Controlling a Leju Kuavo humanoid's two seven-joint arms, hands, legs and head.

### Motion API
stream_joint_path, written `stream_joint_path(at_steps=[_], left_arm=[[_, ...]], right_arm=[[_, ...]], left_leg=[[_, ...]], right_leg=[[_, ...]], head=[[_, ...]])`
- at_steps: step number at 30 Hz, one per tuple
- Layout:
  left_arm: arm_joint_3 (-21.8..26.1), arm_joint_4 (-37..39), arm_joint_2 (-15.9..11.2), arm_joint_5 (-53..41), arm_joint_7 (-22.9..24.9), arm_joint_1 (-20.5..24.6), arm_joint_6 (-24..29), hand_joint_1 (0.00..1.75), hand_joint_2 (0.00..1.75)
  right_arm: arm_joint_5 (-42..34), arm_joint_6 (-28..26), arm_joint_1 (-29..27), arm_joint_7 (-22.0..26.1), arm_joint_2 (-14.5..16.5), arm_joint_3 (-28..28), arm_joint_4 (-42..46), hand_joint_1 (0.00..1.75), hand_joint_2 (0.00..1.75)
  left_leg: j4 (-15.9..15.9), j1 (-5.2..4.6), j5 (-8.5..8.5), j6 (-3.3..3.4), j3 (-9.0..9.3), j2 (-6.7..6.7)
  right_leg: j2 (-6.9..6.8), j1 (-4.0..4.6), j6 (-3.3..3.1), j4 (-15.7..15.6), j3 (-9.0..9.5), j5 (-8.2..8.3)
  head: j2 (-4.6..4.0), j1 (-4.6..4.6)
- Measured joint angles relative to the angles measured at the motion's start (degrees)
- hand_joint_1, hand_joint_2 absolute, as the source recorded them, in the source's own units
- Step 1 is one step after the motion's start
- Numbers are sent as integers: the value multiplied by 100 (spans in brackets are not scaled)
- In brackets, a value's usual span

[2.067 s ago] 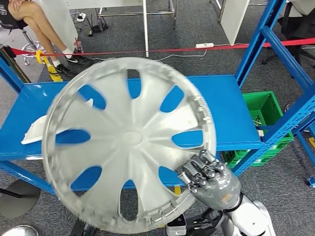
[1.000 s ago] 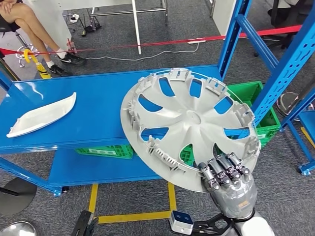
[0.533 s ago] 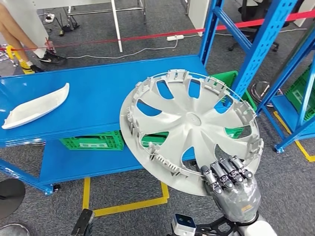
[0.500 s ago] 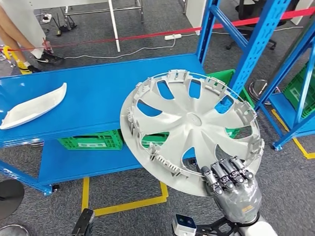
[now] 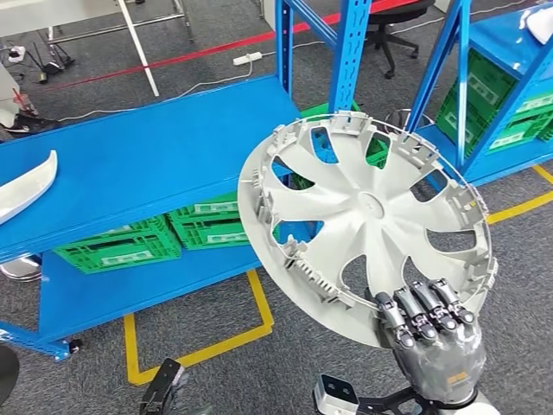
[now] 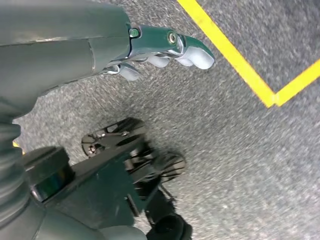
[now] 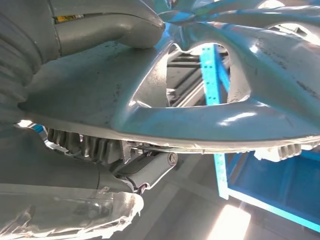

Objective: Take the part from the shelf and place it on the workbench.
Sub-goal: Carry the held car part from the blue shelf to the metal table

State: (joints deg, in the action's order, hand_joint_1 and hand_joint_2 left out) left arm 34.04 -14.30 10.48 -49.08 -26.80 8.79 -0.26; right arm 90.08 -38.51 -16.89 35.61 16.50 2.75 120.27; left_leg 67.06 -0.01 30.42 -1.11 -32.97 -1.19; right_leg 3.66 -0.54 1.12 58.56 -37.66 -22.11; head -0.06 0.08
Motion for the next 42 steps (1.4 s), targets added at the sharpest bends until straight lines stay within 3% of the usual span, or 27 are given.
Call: stream_joint_path(at_steps=[2,3,5,6,8,10,11,12,13,15,17,19,21,22,24,26,27,28,29,31,33,34,36,38,40,41,42], left_arm=[[-53,-4,13,-30,32,41,25,0,175],[-81,-7,20,-43,48,60,34,0,175],[-144,-7,54,-60,73,80,42,0,175],[-172,-8,75,-66,79,89,44,0,175],[-213,-9,120,-79,83,97,48,0,175],[-255,-10,133,-88,83,93,53,0,175],[-276,-10,134,-94,83,90,55,0,175],[-295,-11,135,-97,83,90,57,0,175],[-312,-12,137,-102,84,94,58,0,175],[-350,-13,143,-108,86,107,60,0,175],[-398,-25,145,-110,90,125,60,0,175],[-441,-38,151,-111,93,145,53,0,175],[-474,-37,157,-111,99,151,40,0,175],[-487,-37,158,-110,103,144,34,0,175],[-520,-36,157,-113,110,120,25,0,175],[-552,-36,156,-114,123,104,23,0,175],[-566,-36,156,-113,131,103,23,0,175],[-580,-36,155,-112,137,105,23,0,175],[-594,-36,154,-111,141,109,23,0,175],[-615,-37,152,-110,147,126,23,0,175],[-631,-38,155,-109,151,144,26,0,175],[-641,-38,157,-109,154,149,26,0,175],[-675,-38,164,-109,156,150,14,0,175],[-711,-38,173,-111,155,149,-12,0,175],[-730,-38,169,-113,154,130,-31,0,175],[-738,-38,162,-114,153,116,-36,0,175],[-745,-38,156,-115,153,105,-38,0,175]], right_arm=[[1,0,-52,20,42,-55,74,175,175],[-1,0,-79,30,64,-81,114,175,175],[-2,0,-142,45,101,-141,187,175,175],[-4,0,-178,52,114,-175,219,175,175],[-3,0,-225,68,128,-230,261,175,175],[-3,0,-246,81,136,-262,277,175,175],[-3,0,-255,88,142,-282,284,175,175],[-3,0,-270,96,148,-308,294,175,175],[-2,0,-288,104,154,-334,305,175,175],[-1,0,-326,110,167,-376,335,175,175],[-1,0,-352,108,187,-405,379,175,175],[-2,0,-386,99,213,-440,432,175,175],[-3,0,-443,88,241,-483,479,175,175],[-2,0,-469,80,256,-504,497,175,175],[0,0,-506,57,288,-537,517,175,175],[1,0,-538,25,307,-566,541,175,175],[1,0,-557,8,311,-583,550,175,175],[1,0,-580,-7,314,-602,562,175,175],[1,0,-605,-18,316,-620,575,175,175],[1,0,-639,-29,321,-646,603,175,175],[1,0,-654,-30,325,-658,634,175,175],[1,0,-664,-35,330,-664,653,175,175],[-1,0,-699,-56,340,-680,692,175,175],[-1,0,-730,-74,345,-695,721,175,175],[1,0,-743,-81,346,-703,737,175,175],[1,0,-744,-85,346,-707,741,175,175],[1,0,-748,-90,346,-712,744,175,175]], left_leg=[[-804,0,-45,70,530,-238],[-1043,-7,-10,91,665,-311],[-1166,-13,-52,126,659,-240],[-1177,-9,-120,161,605,-174],[-1196,10,-268,239,471,-15],[-1188,-7,-396,275,320,152],[-1182,-12,-458,277,239,243],[-1175,-15,-521,274,153,334],[-1167,-16,-581,266,69,418],[-1145,-20,-692,227,-76,556],[-1108,-46,-780,170,-163,655],[-1089,-59,-867,114,-192,764],[-1082,-38,-899,43,-210,817],[-1008,-26,-772,-3,-241,710],[-547,-11,-219,-75,-377,365],[177,-14,304,-73,-537,180],[425,-16,372,-57,-548,160],[503,-19,309,-36,-480,150],[377,-20,156,-10,-318,129],[-332,-21,-90,51,230,-57],[-1036,-15,-71,105,682,-267],[-1194,-23,-35,127,768,-302],[-1220,-25,-84,188,710,-198],[-1220,-16,-182,275,610,-58],[-1220,-17,-290,318,487,88],[-1217,-19,-344,320,419,172],[-1214,-20,-397,315,349,259]], right_leg=[[116,3,50,0,-117,139],[165,-1,86,-19,-152,214],[257,-13,165,-99,-199,375],[219,-9,199,-113,-236,374],[-16,9,248,147,-371,15],[-264,10,293,882,-531,-609],[-309,0,318,1272,-570,-786],[-330,-10,339,1544,-550,-807],[-346,-20,357,1632,-447,-701],[-459,-32,381,1214,65,-431],[-725,-18,370,316,802,-549],[-843,16,289,-218,1115,-749],[-733,28,163,-248,995,-693],[-668,23,109,-243,927,-630],[-530,7,21,-244,778,-464],[-366,14,-13,-232,587,-291],[-283,20,-13,-224,479,-209],[-202,24,-7,-213,372,-130],[-123,25,2,-203,270,-55],[21,25,33,-184,97,86],[141,31,85,-171,-16,225],[193,31,117,-179,-50,294],[256,22,180,-200,-100,393],[60,23,232,10,-230,133],[-228,15,287,678,-444,-450],[-292,4,318,1095,-538,-666],[-322,-10,343,1438,-592,-739]], head=[[0,4],[0,2],[0,0],[0,-9],[-1,18],[-1,54],[-1,55],[-1,55],[-1,55],[-1,54],[-1,53],[0,52],[0,55],[0,55],[-1,47],[-1,42],[-1,43],[-1,43],[-1,43],[-1,44],[-1,49],[-1,46],[-1,43],[0,64],[0,94],[-1,101],[-1,101]])
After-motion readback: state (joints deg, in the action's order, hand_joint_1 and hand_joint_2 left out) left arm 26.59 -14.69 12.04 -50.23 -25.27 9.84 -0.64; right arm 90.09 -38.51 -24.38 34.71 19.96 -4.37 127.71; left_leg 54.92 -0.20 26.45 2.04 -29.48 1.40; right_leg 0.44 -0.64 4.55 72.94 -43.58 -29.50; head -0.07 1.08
